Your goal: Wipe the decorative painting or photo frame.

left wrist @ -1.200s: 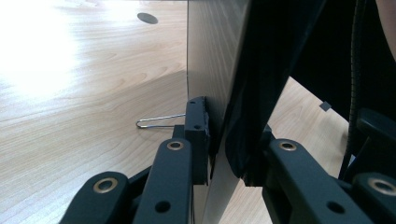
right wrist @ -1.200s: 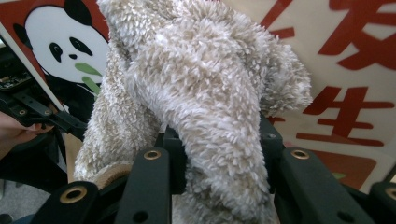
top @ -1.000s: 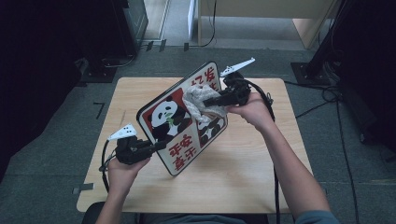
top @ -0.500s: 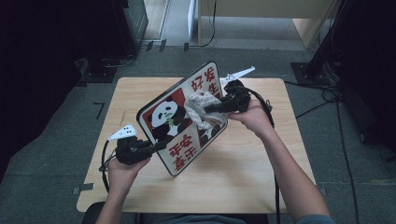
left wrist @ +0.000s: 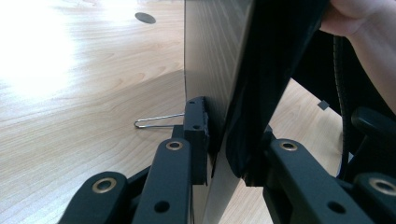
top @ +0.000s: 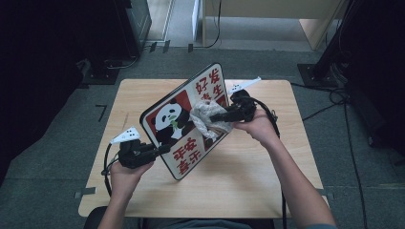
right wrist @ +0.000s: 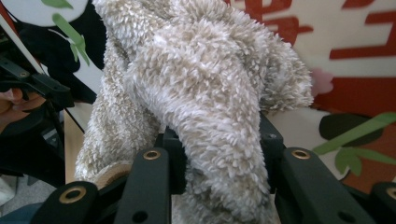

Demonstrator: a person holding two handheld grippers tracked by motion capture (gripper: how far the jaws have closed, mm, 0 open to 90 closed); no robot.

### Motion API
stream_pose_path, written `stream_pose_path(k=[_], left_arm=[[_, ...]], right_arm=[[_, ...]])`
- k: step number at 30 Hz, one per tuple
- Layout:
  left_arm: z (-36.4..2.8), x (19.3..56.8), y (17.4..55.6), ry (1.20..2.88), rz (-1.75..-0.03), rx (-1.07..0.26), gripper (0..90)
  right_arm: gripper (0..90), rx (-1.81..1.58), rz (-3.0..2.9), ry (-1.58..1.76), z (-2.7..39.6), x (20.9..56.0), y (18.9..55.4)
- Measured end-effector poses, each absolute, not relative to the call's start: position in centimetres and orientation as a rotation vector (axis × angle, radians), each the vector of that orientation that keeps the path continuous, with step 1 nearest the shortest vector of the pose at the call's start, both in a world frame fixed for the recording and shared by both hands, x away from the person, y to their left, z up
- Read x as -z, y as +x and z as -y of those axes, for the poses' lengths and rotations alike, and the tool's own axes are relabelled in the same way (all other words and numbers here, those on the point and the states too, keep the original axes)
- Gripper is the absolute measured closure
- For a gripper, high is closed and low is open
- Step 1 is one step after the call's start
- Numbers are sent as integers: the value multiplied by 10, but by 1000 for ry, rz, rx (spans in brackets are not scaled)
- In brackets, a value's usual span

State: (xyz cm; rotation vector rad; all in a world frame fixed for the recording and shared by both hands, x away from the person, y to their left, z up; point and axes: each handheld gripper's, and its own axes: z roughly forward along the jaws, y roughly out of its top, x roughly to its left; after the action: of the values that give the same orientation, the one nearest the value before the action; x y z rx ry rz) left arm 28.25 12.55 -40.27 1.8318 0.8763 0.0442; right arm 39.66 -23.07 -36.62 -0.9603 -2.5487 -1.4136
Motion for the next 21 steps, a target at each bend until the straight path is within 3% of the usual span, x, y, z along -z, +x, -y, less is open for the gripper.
stream_pose_path(k=[21], left_arm=[[-125, 403, 283, 1833, -868, -43, 765]], right_arm=[[663, 1370, 2545, -971, 236, 406, 387]])
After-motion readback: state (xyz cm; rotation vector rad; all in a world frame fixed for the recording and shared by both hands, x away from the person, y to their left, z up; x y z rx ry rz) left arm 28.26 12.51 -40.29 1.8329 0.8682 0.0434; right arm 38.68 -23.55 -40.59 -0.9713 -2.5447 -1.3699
